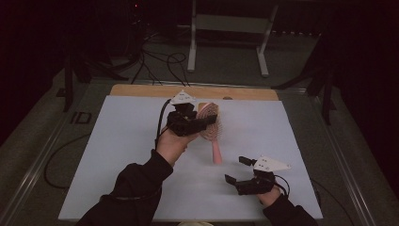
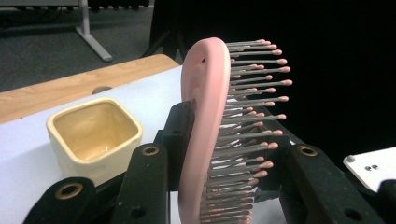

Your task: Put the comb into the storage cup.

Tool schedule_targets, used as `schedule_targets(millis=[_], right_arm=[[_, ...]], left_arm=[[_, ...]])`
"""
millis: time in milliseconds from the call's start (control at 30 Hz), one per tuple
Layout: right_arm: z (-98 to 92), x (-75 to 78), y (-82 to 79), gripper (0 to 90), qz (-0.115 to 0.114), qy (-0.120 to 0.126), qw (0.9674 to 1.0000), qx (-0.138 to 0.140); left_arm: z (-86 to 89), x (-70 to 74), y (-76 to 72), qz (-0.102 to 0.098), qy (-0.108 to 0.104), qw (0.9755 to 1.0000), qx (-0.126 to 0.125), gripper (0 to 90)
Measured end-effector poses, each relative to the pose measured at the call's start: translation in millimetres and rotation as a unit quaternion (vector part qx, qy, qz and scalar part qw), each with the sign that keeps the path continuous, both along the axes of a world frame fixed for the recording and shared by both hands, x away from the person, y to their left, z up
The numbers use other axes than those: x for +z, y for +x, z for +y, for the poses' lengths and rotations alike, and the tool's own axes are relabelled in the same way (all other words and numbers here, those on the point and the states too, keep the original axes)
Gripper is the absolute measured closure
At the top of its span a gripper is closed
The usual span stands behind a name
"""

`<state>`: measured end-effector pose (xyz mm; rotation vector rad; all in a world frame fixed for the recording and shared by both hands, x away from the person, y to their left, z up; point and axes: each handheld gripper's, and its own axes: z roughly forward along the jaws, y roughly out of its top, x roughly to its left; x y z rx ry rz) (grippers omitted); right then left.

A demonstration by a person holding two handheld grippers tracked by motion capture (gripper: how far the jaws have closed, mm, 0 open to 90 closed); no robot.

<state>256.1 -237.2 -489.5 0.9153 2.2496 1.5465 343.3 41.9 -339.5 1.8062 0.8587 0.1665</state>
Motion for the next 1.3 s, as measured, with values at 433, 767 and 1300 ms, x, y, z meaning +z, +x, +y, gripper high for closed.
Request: schedule_targets(millis=[433,767,1300], right_arm=[[-8.7,-1.9,-6.4,9.8,-0.012,-0.003,0.9999,0.006],[-12.0,-1.8,-12.6,9.8,-0.015,-0.006,0.9998,0.010],[-12.0,-0.7,-12.1,9.8,-0.015,-0.004,0.9999,0.006]], left_arm=[[12.8,10.0,8.9,-0.012,0.005,0.9999,0.010,65.5],[23.1,19.7,19.4,-0.014,-0.003,0.9997,0.020,65.6],[22.1,45.2,38.5,-0.036,-0.012,0.9988,0.031,65.6]])
